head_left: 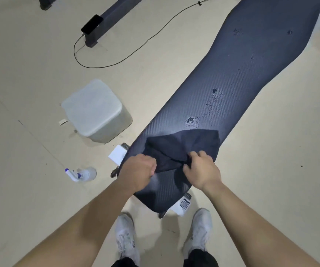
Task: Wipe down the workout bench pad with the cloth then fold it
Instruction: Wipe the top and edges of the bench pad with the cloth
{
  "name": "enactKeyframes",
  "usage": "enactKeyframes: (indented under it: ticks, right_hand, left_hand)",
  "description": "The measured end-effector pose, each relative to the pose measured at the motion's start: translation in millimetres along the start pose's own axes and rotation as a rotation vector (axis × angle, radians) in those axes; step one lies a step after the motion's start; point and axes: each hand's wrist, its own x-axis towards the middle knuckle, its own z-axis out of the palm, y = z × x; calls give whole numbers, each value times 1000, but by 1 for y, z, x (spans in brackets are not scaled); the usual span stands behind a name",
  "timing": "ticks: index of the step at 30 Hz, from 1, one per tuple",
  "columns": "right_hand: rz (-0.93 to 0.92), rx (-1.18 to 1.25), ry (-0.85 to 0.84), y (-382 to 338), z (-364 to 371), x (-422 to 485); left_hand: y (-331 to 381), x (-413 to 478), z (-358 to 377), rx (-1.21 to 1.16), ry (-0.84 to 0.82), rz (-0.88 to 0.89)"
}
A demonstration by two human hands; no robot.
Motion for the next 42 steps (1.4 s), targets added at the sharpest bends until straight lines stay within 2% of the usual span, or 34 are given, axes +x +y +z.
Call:
enactKeyframes:
  ticks: [2, 4, 6, 7, 11, 12, 14, 17, 18, 20, 22, 24, 26, 29, 33, 38, 42]
  right_hand:
    - [-126, 26, 17, -21, 12, 6]
    - [-242, -114, 1, -37, 24, 13]
    - [-292, -279, -3, -43, 31, 18]
    - [-301, -281, -2, -43, 33, 24]
    - [-317, -50, -176, -31, 14, 52]
    - [-303, 0, -177, -26, 0, 62]
    - [-189, 71, 26, -15, -37, 85]
    - [75, -16, 507, 6, -91, 110]
    - [92, -71, 598, 5, -98, 111]
    - [-69, -201, 659, 2, -83, 105]
    - [-375, -303, 589, -1, -45, 91]
    - [-507, -315, 471, 4, -8, 79]
    - [-433, -274, 428, 18, 20, 81]
    - [-284, -274, 366, 30, 44, 86]
    - [-178, -236, 342, 2, 68, 84]
    - [-331, -241, 314, -28, 117, 53]
    - [-451, -232, 235, -47, 156, 13]
  left_hand:
    - [-10, -8, 15, -62, -25, 6]
    - [-18, -10, 21, -79, -11, 46]
    - [-24, -10, 23, -41, 36, 107]
    - [-27, -9, 25, -21, 48, 121]
    - [-28, -1, 30, 73, -12, 115]
    - [-29, 4, 32, 112, -30, 127]
    - [-30, 10, 32, 165, -39, 163]
    - [-26, 16, 25, 145, 22, 168]
    - [-22, 17, 22, 113, 56, 131]
    - [-10, 24, 21, 67, 109, 37]
    - [2, 35, 25, 85, 165, -41]
    - [10, 50, 31, 83, 243, -55]
    - [13, 70, 42, 25, 310, -7]
    - [16, 97, 52, 49, 306, -2]
    - [4, 100, 58, 97, 370, -16]
    - [-28, 46, 91, 76, 335, -79]
    - [-55, -12, 119, 217, 222, -64]
